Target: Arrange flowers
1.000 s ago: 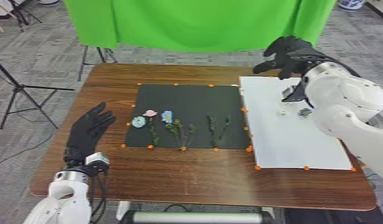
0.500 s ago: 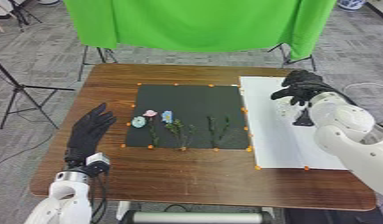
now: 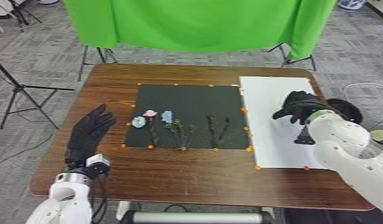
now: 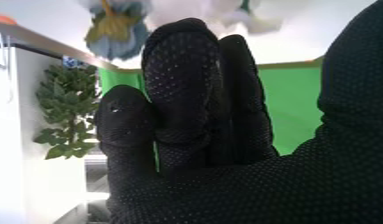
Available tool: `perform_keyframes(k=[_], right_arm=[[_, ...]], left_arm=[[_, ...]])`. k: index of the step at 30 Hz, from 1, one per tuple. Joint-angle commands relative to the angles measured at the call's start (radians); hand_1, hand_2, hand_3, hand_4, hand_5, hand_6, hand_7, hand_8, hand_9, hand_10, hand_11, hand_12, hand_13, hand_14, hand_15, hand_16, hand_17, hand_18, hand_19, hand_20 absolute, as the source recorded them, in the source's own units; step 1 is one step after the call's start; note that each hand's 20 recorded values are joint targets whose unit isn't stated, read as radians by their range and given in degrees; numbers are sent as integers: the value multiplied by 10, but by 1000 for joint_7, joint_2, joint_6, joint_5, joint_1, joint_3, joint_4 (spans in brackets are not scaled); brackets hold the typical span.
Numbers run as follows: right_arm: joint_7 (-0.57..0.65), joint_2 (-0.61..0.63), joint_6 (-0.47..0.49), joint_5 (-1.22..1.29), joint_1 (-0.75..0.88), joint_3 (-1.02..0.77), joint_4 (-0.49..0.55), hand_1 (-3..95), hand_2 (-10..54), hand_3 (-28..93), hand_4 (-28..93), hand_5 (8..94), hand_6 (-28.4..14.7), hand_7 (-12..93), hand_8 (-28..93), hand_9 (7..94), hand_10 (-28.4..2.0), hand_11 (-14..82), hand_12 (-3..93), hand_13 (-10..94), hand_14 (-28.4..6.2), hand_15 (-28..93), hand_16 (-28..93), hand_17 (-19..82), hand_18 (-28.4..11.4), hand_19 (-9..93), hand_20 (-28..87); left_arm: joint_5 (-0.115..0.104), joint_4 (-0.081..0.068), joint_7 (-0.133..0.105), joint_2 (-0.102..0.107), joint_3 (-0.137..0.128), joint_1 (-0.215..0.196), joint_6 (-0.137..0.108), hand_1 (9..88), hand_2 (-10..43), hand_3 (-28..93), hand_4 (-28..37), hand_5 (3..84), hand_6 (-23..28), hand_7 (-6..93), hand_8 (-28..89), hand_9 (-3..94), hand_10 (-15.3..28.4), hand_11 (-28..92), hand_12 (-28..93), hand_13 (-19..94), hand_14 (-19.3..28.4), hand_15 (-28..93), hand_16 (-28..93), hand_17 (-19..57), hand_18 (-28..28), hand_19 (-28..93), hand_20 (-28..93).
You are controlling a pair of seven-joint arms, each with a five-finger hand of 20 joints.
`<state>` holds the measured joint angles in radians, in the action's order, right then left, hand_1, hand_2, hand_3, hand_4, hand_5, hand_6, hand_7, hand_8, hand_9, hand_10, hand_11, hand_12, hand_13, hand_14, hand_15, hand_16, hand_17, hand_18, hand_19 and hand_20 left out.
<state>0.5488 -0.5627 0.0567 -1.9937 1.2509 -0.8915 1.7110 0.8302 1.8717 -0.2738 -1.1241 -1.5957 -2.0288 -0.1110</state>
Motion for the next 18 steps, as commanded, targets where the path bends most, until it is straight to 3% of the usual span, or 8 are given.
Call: perform_keyframes(k=[1, 5, 11, 13, 18], right_arm=[[21, -11, -58, -19, 10, 24, -21, 349, -95, 711, -159, 586, 24, 181, -104, 728, -140, 175, 185, 866, -58, 537, 288, 554, -166, 932, 417], [20, -13, -175, -50, 12, 59, -46, 458, -95, 700, -203, 630, 26, 211, -52, 784, -126, 184, 200, 893, -40, 531, 295, 589, -142, 932, 405], [-6, -4, -312, -80, -22, 110, -62, 594, -95, 639, -207, 755, 15, 256, 35, 913, -93, 86, 349, 934, -17, 522, 308, 636, -121, 932, 412], [-18, -1, -354, -81, -53, 128, -51, 607, -95, 642, -207, 776, 9, 256, 34, 928, -85, 93, 359, 937, -13, 533, 306, 649, -117, 932, 419], [-49, -1, -396, -67, -166, 158, 41, 609, -95, 651, -199, 793, 4, 250, 37, 935, -87, 103, 359, 937, -11, 554, 298, 660, -116, 932, 431]], left_arm=[[0, 0, -1, -11, 6, -6, 4, 220, -95, 717, -283, 444, 0, 135, -74, 440, 126, 169, 119, 357, 167, 167, 20, 54, 124, 37, 168], [-1, 0, 4, -14, 3, -9, 4, 219, -95, 718, -283, 442, 2, 133, -74, 439, 126, 169, 119, 357, 167, 167, 20, 54, 124, 37, 168], [-4, 1, 4, -10, -1, -9, 0, 219, -95, 718, -283, 442, 6, 131, -72, 439, 127, 168, 119, 358, 167, 167, 20, 54, 124, 38, 168], [-4, 6, -1, -7, -6, -17, -7, 218, -95, 718, -283, 442, 7, 131, -72, 439, 126, 168, 119, 358, 168, 167, 20, 54, 124, 38, 168], [-10, 2, -2, 5, -14, -12, -8, 218, -93, 718, -283, 442, 8, 130, -71, 440, 127, 169, 119, 358, 168, 167, 20, 53, 124, 38, 168]])
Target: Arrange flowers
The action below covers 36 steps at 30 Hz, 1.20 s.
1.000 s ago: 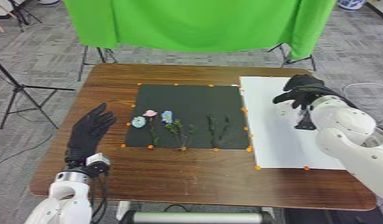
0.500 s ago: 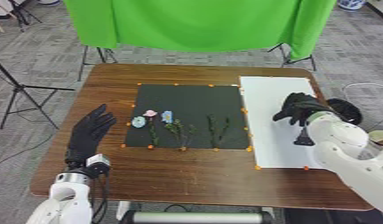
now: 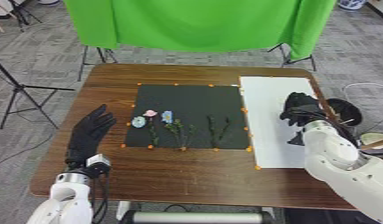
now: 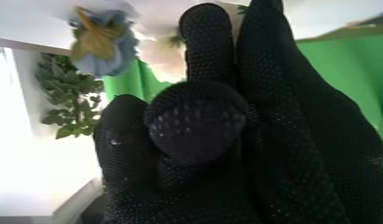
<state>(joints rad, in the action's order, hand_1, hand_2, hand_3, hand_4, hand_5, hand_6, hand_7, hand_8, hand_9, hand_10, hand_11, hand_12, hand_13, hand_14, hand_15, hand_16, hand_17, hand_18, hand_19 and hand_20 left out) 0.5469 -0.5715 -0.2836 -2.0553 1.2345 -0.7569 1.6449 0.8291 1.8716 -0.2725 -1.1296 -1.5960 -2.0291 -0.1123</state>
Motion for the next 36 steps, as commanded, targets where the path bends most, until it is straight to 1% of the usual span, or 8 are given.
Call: perform_keyframes(k=[1, 4, 8, 11, 20, 21, 28, 36], right_arm=[[-62, -2, -49, 9, -197, 51, 118, 609, -95, 652, -198, 795, 3, 248, 36, 936, -87, 105, 359, 937, -11, 555, 296, 661, -116, 932, 435], [-98, -37, -33, 28, -364, 177, 146, 609, -95, 652, -197, 797, 2, 245, 37, 936, -88, 105, 359, 937, -10, 558, 294, 661, -117, 932, 440], [-153, -148, 2, 122, -569, 358, 134, 607, -95, 654, -196, 799, 3, 244, 37, 937, -86, 99, 362, 937, -8, 560, 293, 660, -115, 932, 445], [-186, -240, 31, 151, -639, 441, 107, 604, -95, 656, -196, 800, 4, 243, 35, 937, -87, 95, 363, 937, -8, 560, 293, 660, -113, 932, 449], [-222, -378, 98, 133, -647, 585, 38, 602, -95, 657, -199, 799, 6, 244, 33, 937, -89, 87, 365, 937, -8, 562, 293, 660, -113, 932, 456], [-222, -380, 98, 133, -650, 604, 29, 603, -95, 657, -200, 799, 7, 244, 32, 937, -89, 86, 366, 937, -8, 563, 294, 660, -113, 932, 456], [-215, -400, 100, 70, -623, 630, -30, 598, -95, 657, -204, 793, 13, 253, 28, 933, -95, 78, 363, 937, -8, 564, 296, 658, -115, 932, 468], [-196, -403, 107, 12, -609, 649, -61, 596, -95, 657, -206, 793, 16, 258, 18, 933, -94, 75, 363, 937, -8, 571, 301, 655, -118, 932, 486]], left_arm=[[-8, 1, 1, 12, -17, -11, -9, 217, -93, 719, -283, 442, 9, 130, -71, 440, 127, 168, 119, 358, 167, 167, 20, 53, 124, 38, 168], [-19, -8, -2, 21, -25, -8, -13, 214, -93, 719, -283, 441, 10, 129, -71, 440, 127, 169, 119, 357, 167, 166, 20, 54, 124, 38, 168], [-46, -29, -10, 32, -25, 6, -48, 214, -91, 716, -283, 441, 10, 129, -70, 440, 126, 169, 119, 358, 168, 166, 20, 54, 124, 38, 167], [-51, -36, -11, 33, -20, 19, -48, 200, -76, 717, -283, 442, 11, 129, -70, 441, 126, 170, 119, 358, 169, 166, 19, 55, 124, 39, 167], [-37, -37, 8, 34, -4, 28, -29, 185, -60, 720, -283, 444, 12, 129, -70, 441, 127, 169, 119, 357, 168, 165, 19, 56, 123, 40, 168], [-37, -43, 6, 35, 0, 31, -28, 185, -59, 720, -283, 445, 12, 129, -71, 441, 127, 169, 119, 357, 169, 165, 19, 57, 123, 40, 168], [-36, -38, 17, 35, -13, 18, -26, 184, -57, 720, -283, 444, 11, 128, -70, 442, 128, 169, 119, 357, 168, 165, 19, 56, 123, 40, 168], [-32, -44, 22, 32, -1, 30, -14, 182, -59, 724, -283, 445, 11, 128, -70, 442, 129, 169, 120, 356, 168, 164, 20, 56, 123, 39, 168]])
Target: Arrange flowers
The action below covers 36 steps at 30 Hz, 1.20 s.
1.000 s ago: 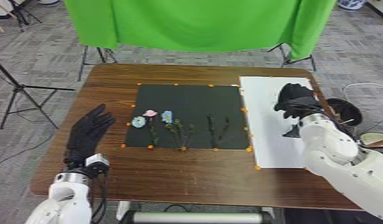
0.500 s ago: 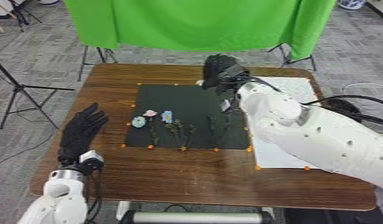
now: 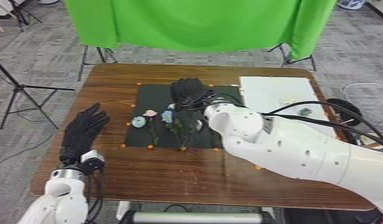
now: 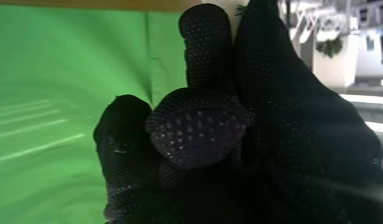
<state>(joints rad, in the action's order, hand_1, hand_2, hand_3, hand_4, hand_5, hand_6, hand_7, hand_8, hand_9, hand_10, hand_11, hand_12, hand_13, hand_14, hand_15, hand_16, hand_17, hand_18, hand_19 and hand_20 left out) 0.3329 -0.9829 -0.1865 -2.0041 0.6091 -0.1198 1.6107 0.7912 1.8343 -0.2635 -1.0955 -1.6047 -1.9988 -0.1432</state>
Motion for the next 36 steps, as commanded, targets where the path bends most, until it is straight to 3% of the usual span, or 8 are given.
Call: perform_keyframes(k=[1, 17, 27, 32, 36], right_arm=[[16, 7, 19, -34, 22, 9, -27, 596, -95, 657, -206, 792, 16, 259, 18, 933, -94, 75, 363, 937, -7, 572, 301, 655, -118, 932, 489], [43, 23, 137, 14, 17, -5, -6, 562, -95, 659, -180, 765, 29, 244, 6, 884, -99, 50, 292, 933, -12, 554, 319, 642, -119, 932, 504], [70, 52, 326, 60, -8, -60, 61, 486, -95, 685, -174, 689, 22, 194, -12, 770, -114, 113, 138, 937, -8, 506, 300, 646, -110, 932, 445], [73, 54, 387, 76, -14, -97, 86, 438, -95, 725, -171, 636, 33, 184, -111, 736, -120, 105, 118, 937, -8, 493, 295, 647, -106, 932, 413], [77, 59, 440, 95, -11, -141, 105, 427, -95, 726, -170, 605, 35, 179, -121, 714, -130, 97, 114, 937, -8, 481, 297, 644, -105, 932, 400]], left_arm=[[6, -2, 13, -3, 6, -8, 14, 182, -59, 724, -283, 444, 11, 128, -70, 442, 129, 169, 120, 356, 169, 165, 20, 56, 123, 39, 168], [8, -7, 9, -8, 6, -4, 24, 194, -67, 725, -283, 443, 10, 128, -69, 441, 127, 168, 120, 357, 167, 164, 21, 56, 124, 37, 168], [14, -5, 12, -7, 0, -7, 23, 217, -77, 725, -280, 443, 10, 129, -70, 441, 126, 169, 120, 356, 168, 165, 21, 55, 124, 37, 169], [15, -3, 14, -7, 0, -9, 22, 222, -87, 729, -273, 442, 8, 130, -70, 440, 127, 169, 120, 357, 166, 166, 21, 55, 124, 37, 169], [16, -2, 12, -6, 1, -8, 22, 228, -86, 725, -268, 441, 8, 130, -71, 440, 126, 168, 120, 357, 166, 166, 21, 55, 124, 38, 169]])
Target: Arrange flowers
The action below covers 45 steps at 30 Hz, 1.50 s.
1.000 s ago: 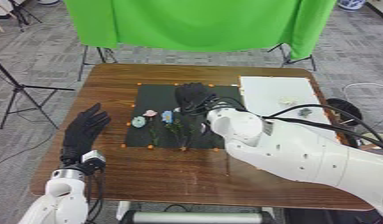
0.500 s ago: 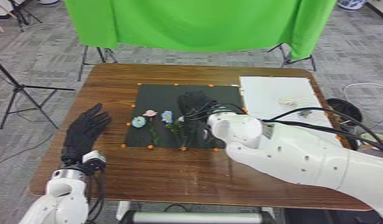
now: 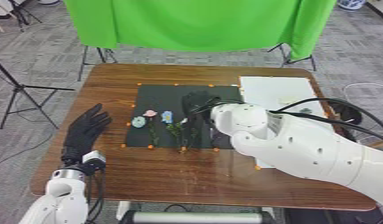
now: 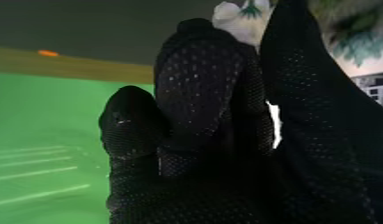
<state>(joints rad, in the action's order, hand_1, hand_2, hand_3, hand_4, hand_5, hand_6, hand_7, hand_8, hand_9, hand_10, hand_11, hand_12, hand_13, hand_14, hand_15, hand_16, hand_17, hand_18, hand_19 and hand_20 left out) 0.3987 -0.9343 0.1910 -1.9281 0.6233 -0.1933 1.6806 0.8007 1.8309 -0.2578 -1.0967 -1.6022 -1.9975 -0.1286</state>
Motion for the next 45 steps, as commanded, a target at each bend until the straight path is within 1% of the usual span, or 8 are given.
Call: perform_keyframes(k=[1, 7, 8, 10, 17, 26, 33, 45], right_arm=[[10, 12, 71, 28, -25, -80, 38, 425, -95, 726, -170, 603, 35, 178, -120, 711, -132, 96, 114, 937, -8, 480, 299, 644, -105, 932, 398], [19, 34, 171, 56, -23, -169, 78, 418, -95, 722, -169, 575, 38, 169, -119, 694, -140, 89, 109, 937, -12, 469, 301, 639, -105, 932, 389], [15, 40, 171, 52, -27, -187, 77, 417, -95, 722, -168, 570, 39, 169, -119, 690, -142, 88, 108, 937, -13, 466, 302, 637, -104, 931, 386], [26, 87, 157, 46, -25, -223, 109, 416, -95, 719, -169, 562, 40, 166, -119, 678, -143, 87, 107, 935, -15, 458, 303, 635, -105, 930, 383], [95, 268, 150, 53, 9, -370, 116, 384, -95, 712, -171, 557, 44, 162, -118, 653, -135, 85, 109, 928, -19, 453, 311, 622, -113, 931, 382], [197, 420, 277, 5, 160, -511, 43, 201, -95, 658, -141, 418, -7, 69, -68, 508, -174, 62, 118, 871, -53, 478, 301, 551, -162, 928, 419], [265, 423, 297, 36, 337, -656, -27, 163, -95, 619, -153, 386, 0, 51, -57, 473, -196, 53, 116, 856, -66, 484, 287, 535, -177, 922, 421], [280, 409, 267, 56, 411, -664, -56, 184, -95, 629, -151, 412, 6, 69, -62, 517, -189, 65, 117, 860, -67, 495, 280, 537, -179, 926, 417]], left_arm=[[6, 0, 7, -5, -2, -8, 8, 229, -87, 725, -266, 441, 8, 131, -71, 440, 126, 169, 120, 357, 166, 166, 21, 55, 124, 38, 169], [6, 5, 8, -10, -7, -17, 5, 232, -88, 723, -262, 442, 6, 132, -72, 439, 126, 169, 120, 357, 166, 166, 20, 54, 124, 38, 169], [6, -2, 7, -11, -6, -10, 8, 232, -88, 724, -262, 442, 5, 132, -72, 439, 126, 169, 120, 357, 166, 166, 21, 54, 124, 38, 168], [7, 8, 6, -9, -4, -17, 2, 232, -88, 724, -261, 442, 5, 132, -72, 439, 126, 169, 120, 357, 166, 166, 20, 54, 124, 38, 169], [4, 12, 5, -7, -12, -30, -3, 232, -88, 724, -259, 441, 5, 133, -73, 440, 125, 170, 120, 357, 166, 166, 21, 54, 124, 39, 168], [7, 11, 5, -7, -9, -26, 4, 235, -87, 720, -257, 442, 5, 132, -72, 441, 127, 169, 120, 357, 166, 167, 21, 57, 127, 53, 179], [7, 16, 9, -10, -14, -39, 1, 235, -86, 719, -257, 442, 4, 133, -73, 440, 127, 170, 120, 357, 168, 168, 21, 58, 127, 52, 179], [9, 17, 12, -9, -5, -38, 6, 235, -85, 719, -258, 442, 3, 133, -73, 440, 127, 170, 120, 357, 168, 168, 20, 57, 127, 52, 179]])
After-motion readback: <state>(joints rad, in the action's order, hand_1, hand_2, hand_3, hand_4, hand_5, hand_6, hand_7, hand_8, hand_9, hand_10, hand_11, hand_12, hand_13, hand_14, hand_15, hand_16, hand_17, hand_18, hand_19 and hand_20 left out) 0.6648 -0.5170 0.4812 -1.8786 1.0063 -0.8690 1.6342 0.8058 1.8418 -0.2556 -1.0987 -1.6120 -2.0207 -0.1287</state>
